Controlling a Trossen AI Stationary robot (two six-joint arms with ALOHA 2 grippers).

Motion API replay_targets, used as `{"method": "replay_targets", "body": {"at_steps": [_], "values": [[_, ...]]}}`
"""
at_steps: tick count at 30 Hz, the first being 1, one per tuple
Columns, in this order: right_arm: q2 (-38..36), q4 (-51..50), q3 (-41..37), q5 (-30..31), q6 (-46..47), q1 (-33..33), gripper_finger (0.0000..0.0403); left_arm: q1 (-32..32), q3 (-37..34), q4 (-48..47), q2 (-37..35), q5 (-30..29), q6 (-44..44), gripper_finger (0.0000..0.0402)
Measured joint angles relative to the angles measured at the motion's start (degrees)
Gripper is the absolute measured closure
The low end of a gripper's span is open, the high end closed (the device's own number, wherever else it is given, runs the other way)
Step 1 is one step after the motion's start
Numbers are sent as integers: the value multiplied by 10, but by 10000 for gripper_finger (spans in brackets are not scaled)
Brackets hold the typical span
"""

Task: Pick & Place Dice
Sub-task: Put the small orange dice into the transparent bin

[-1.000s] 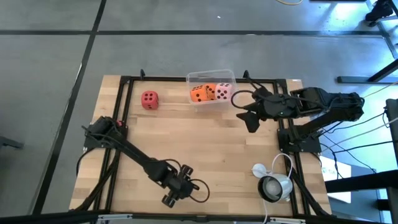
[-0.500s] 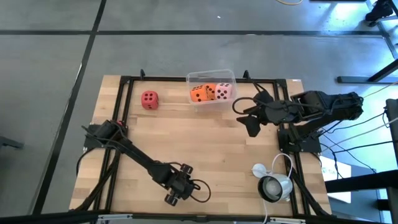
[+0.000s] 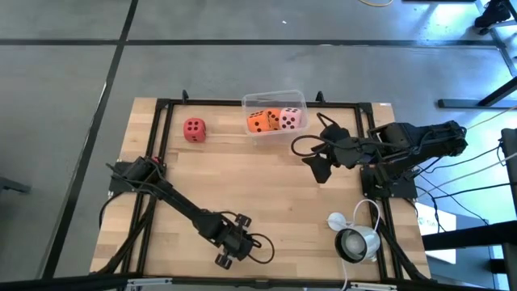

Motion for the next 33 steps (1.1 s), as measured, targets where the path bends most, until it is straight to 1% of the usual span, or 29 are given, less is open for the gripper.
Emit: {"method": "replay_targets", "body": {"at_steps": [4,9,10,14,18,21,24,27,33], "values": [[4,2,0,-2,0,0,140,0,0,2,0,-2,-18,316],[4,5,0,-2,0,0,140,0,1,-2,1,1,-31,381],[4,5,0,-2,0,0,140,0,1,-3,1,1,-31,387],[4,5,0,-2,0,4,140,0,1,-7,1,1,-36,390],[4,5,0,-2,4,12,140,2,1,-8,-2,3,-67,391],[4,5,0,-1,15,20,140,4,-1,-15,-14,18,-91,391],[4,6,0,-1,12,29,140,4,-3,-21,-40,9,-109,391],[4,6,0,13,0,40,140,3,-2,-22,-81,-20,-134,392],[4,46,0,26,-67,58,140,8,-2,-15,-181,-133,-176,392]]}}
